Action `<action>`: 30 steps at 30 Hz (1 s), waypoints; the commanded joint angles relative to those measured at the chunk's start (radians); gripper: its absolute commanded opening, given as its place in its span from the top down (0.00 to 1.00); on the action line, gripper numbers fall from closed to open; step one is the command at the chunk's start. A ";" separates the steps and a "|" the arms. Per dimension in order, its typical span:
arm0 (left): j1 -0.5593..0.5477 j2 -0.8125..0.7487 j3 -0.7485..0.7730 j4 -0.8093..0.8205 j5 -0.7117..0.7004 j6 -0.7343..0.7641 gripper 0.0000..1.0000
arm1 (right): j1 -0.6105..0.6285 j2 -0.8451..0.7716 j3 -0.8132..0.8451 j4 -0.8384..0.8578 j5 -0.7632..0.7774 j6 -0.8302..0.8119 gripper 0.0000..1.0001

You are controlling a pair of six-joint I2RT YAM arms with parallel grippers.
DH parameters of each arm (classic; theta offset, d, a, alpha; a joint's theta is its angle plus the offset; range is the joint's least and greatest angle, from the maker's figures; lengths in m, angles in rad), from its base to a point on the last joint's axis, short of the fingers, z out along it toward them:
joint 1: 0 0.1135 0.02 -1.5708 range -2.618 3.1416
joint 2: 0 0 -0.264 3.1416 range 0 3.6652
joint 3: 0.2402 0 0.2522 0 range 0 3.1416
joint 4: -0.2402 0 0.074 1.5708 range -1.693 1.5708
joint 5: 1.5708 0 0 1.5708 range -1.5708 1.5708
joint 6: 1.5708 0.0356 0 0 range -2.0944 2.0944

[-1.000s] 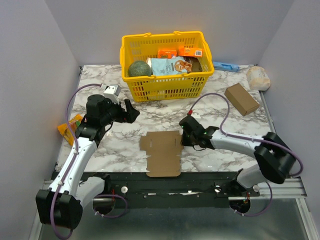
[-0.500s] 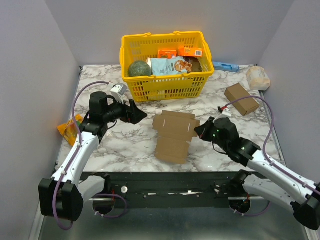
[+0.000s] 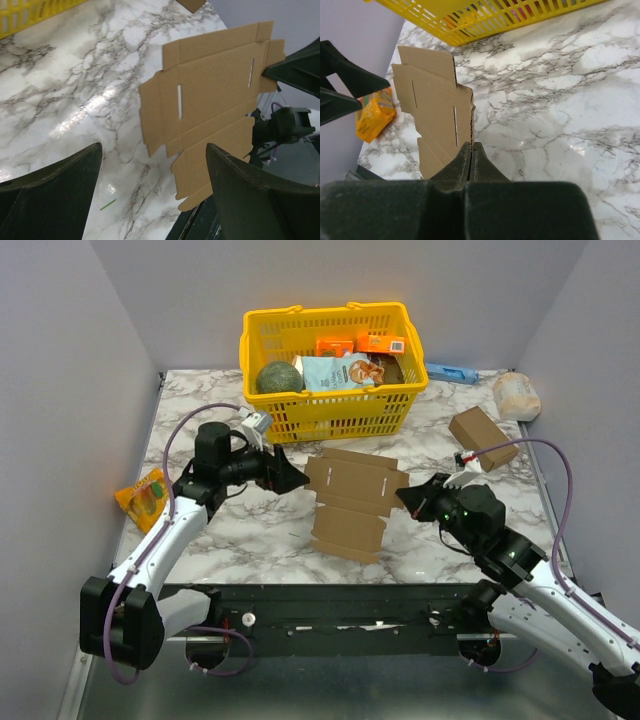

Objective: Fold the paper box

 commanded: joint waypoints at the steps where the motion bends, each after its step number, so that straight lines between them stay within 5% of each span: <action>1: -0.079 0.030 0.035 -0.072 -0.034 0.057 0.08 | -0.004 -0.006 0.013 0.073 -0.067 -0.046 1.00; 5: -0.079 0.038 0.057 -0.131 -0.163 0.080 0.08 | -0.004 -0.012 0.013 0.084 -0.092 -0.052 1.00; 10: -0.077 0.057 0.037 -0.065 -0.104 0.025 0.11 | -0.004 -0.016 0.007 0.096 -0.124 -0.064 1.00; 16: -0.079 0.079 0.019 0.021 -0.003 -0.031 0.40 | -0.004 -0.004 -0.002 0.096 -0.127 -0.067 1.00; 23: -0.094 0.061 0.014 0.040 0.034 -0.014 0.98 | -0.004 0.023 0.006 0.098 -0.123 -0.079 1.00; 25: -0.106 0.053 0.023 0.008 0.043 0.031 1.00 | -0.004 0.030 0.006 0.092 -0.121 -0.090 0.99; 28: -0.113 0.030 0.051 -0.084 0.016 0.135 1.00 | -0.004 0.033 0.035 0.032 -0.109 -0.137 0.61; 29: -0.114 0.019 0.054 -0.098 0.013 0.155 1.00 | -0.004 0.037 0.077 0.003 -0.104 -0.157 0.33; 30: -0.114 0.002 0.057 -0.114 0.013 0.172 1.00 | -0.004 0.042 0.104 -0.029 -0.097 -0.177 0.23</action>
